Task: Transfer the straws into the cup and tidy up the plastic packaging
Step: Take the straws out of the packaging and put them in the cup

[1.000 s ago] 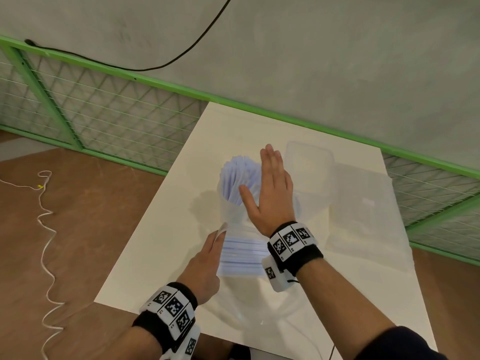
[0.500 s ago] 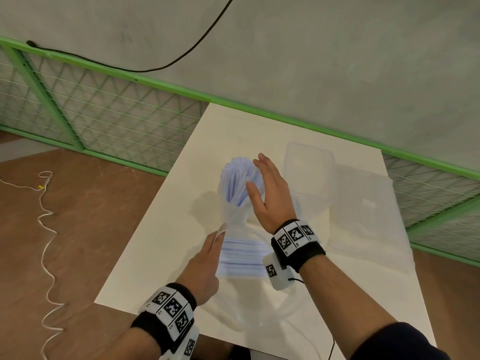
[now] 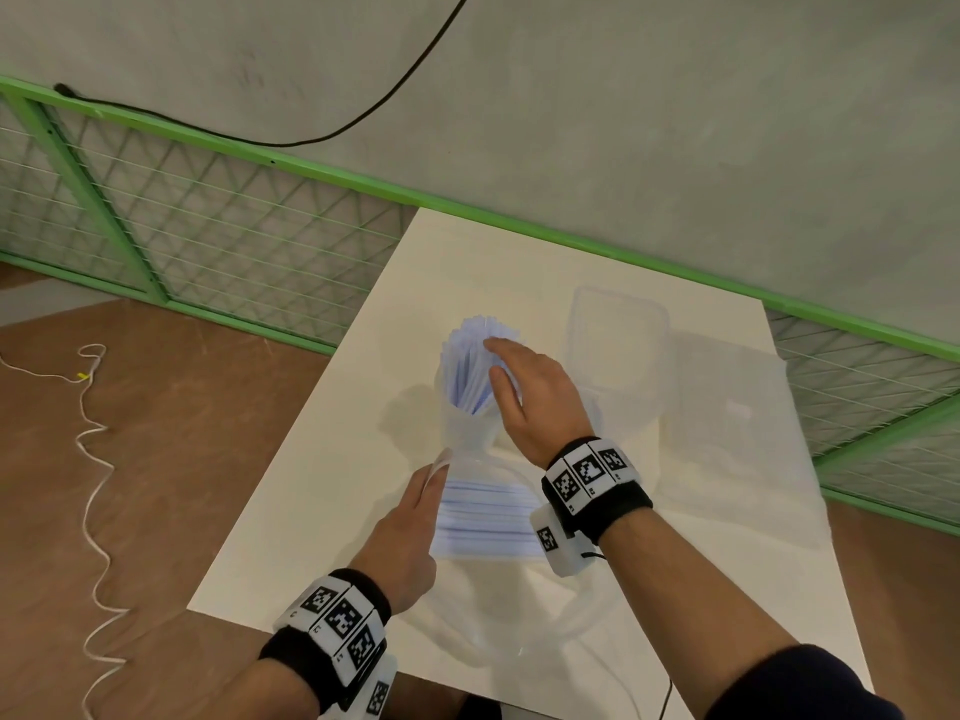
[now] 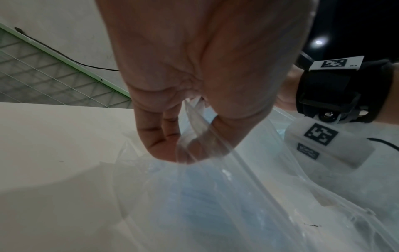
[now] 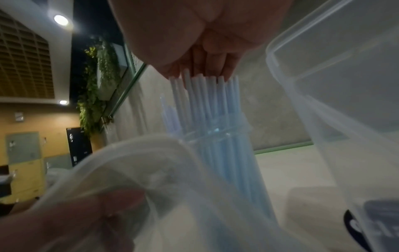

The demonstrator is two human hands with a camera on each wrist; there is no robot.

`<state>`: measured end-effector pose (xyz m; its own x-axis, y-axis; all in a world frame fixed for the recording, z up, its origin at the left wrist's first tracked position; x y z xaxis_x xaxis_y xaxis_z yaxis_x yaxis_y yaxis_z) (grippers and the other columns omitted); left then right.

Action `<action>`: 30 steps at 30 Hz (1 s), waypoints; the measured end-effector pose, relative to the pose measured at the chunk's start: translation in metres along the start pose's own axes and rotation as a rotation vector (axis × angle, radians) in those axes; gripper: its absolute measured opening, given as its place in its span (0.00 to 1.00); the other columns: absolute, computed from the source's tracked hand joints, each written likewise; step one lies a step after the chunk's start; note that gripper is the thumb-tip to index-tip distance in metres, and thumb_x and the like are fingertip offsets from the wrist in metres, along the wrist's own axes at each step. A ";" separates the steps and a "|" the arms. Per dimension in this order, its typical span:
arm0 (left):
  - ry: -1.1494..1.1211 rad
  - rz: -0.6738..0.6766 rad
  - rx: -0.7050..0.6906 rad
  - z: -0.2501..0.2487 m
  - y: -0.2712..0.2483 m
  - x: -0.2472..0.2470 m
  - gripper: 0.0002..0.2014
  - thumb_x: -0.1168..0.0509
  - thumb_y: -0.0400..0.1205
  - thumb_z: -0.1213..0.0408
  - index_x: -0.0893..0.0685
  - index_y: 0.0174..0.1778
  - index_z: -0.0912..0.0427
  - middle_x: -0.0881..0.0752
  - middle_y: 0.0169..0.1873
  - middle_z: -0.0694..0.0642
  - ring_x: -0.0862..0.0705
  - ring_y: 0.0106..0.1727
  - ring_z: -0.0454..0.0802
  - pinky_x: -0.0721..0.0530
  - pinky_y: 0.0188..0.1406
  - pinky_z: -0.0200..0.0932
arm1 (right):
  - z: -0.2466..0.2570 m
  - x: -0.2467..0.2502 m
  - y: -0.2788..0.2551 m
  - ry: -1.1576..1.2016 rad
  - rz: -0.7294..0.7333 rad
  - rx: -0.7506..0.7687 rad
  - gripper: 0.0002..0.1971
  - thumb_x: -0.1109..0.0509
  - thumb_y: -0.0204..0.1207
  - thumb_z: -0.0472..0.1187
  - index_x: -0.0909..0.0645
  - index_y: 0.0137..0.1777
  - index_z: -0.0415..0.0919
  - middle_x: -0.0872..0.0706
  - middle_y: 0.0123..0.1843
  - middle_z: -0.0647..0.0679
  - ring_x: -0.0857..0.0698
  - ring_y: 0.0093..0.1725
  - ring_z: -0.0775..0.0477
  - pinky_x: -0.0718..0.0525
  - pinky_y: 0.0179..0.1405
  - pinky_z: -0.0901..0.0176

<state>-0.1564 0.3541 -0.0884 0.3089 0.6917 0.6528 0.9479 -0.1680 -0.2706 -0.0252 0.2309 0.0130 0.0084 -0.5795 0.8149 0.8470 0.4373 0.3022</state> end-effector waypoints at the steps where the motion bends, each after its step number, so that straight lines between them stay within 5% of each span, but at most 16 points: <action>1: 0.004 -0.002 0.004 0.000 0.000 0.001 0.51 0.41 0.73 0.83 0.61 0.85 0.46 0.57 0.83 0.37 0.21 0.67 0.51 0.18 0.62 0.42 | 0.001 0.002 0.000 -0.014 -0.020 0.008 0.25 0.48 0.86 0.50 0.27 0.77 0.40 0.23 0.77 0.45 0.25 0.76 0.44 0.34 0.75 0.54; 6: 0.000 0.010 0.015 -0.003 -0.001 0.000 0.51 0.40 0.72 0.82 0.59 0.85 0.47 0.57 0.82 0.36 0.19 0.59 0.50 0.18 0.56 0.39 | 0.007 -0.009 0.001 -0.216 0.077 0.032 0.35 0.55 0.83 0.61 0.42 0.85 0.42 0.41 0.86 0.49 0.47 0.86 0.49 0.47 0.83 0.48; 10: 0.000 0.021 0.012 -0.003 0.000 -0.003 0.51 0.41 0.72 0.82 0.60 0.85 0.46 0.57 0.83 0.37 0.19 0.59 0.50 0.18 0.51 0.36 | 0.007 -0.017 0.008 -0.268 0.108 0.031 0.34 0.59 0.84 0.61 0.49 0.87 0.45 0.50 0.88 0.53 0.55 0.87 0.52 0.53 0.84 0.50; 14: -0.015 0.045 0.011 -0.007 0.001 -0.006 0.52 0.42 0.71 0.82 0.61 0.84 0.45 0.57 0.82 0.37 0.19 0.61 0.52 0.15 0.55 0.43 | 0.015 -0.014 0.017 -0.346 0.150 0.006 0.35 0.59 0.83 0.65 0.48 0.86 0.49 0.51 0.88 0.57 0.58 0.87 0.51 0.54 0.83 0.41; 17: -0.010 0.044 0.028 -0.011 0.002 -0.005 0.50 0.41 0.73 0.81 0.61 0.84 0.45 0.56 0.82 0.38 0.20 0.47 0.51 0.21 0.43 0.37 | 0.043 0.021 0.009 -0.216 -0.092 0.099 0.25 0.49 0.85 0.54 0.29 0.78 0.47 0.33 0.83 0.52 0.39 0.83 0.48 0.44 0.75 0.47; 19: 0.008 0.038 0.063 -0.010 0.003 -0.004 0.49 0.41 0.74 0.80 0.60 0.84 0.46 0.55 0.81 0.40 0.25 0.40 0.49 0.28 0.37 0.33 | 0.065 0.035 -0.016 -0.111 -0.237 0.278 0.16 0.41 0.78 0.38 0.16 0.60 0.41 0.14 0.61 0.48 0.17 0.61 0.45 0.29 0.57 0.51; 20: 0.013 0.037 0.069 -0.009 0.004 -0.004 0.48 0.41 0.74 0.79 0.60 0.84 0.46 0.55 0.81 0.41 0.25 0.39 0.49 0.29 0.35 0.32 | 0.073 0.032 -0.034 -0.060 -0.233 0.346 0.14 0.41 0.73 0.33 0.15 0.51 0.39 0.11 0.49 0.47 0.15 0.47 0.44 0.24 0.47 0.53; 23: -0.042 0.051 0.034 -0.005 0.005 -0.007 0.51 0.42 0.71 0.82 0.59 0.84 0.44 0.53 0.82 0.39 0.18 0.44 0.50 0.21 0.37 0.33 | 0.069 -0.006 -0.087 -0.109 0.094 0.276 0.14 0.44 0.69 0.33 0.16 0.42 0.41 0.14 0.37 0.47 0.16 0.35 0.41 0.21 0.29 0.55; 26: -0.040 0.071 -0.001 -0.009 0.006 -0.013 0.53 0.42 0.70 0.83 0.61 0.84 0.43 0.56 0.82 0.35 0.18 0.61 0.53 0.15 0.50 0.46 | 0.019 -0.063 -0.132 -0.276 0.519 -0.024 0.16 0.39 0.74 0.31 0.19 0.61 0.40 0.15 0.56 0.42 0.16 0.52 0.36 0.18 0.41 0.46; 30: -0.041 0.081 -0.008 -0.017 0.009 -0.020 0.51 0.41 0.70 0.82 0.59 0.84 0.45 0.54 0.82 0.37 0.18 0.60 0.53 0.15 0.51 0.46 | -0.020 -0.096 -0.159 -0.443 0.574 -0.141 0.29 0.19 0.57 0.39 0.15 0.62 0.43 0.13 0.57 0.48 0.13 0.46 0.44 0.14 0.37 0.53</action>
<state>-0.1530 0.3267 -0.0913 0.3816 0.7035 0.5996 0.9205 -0.2299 -0.3161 -0.1507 0.2034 -0.1234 0.2809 0.0594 0.9579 0.8342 0.4785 -0.2743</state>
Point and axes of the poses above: each hand's wrist, its own y-axis towards the middle knuckle, its own x-axis out of the back of the hand, z = x × y, the point moved 6 cm from there along y, towards the middle knuckle
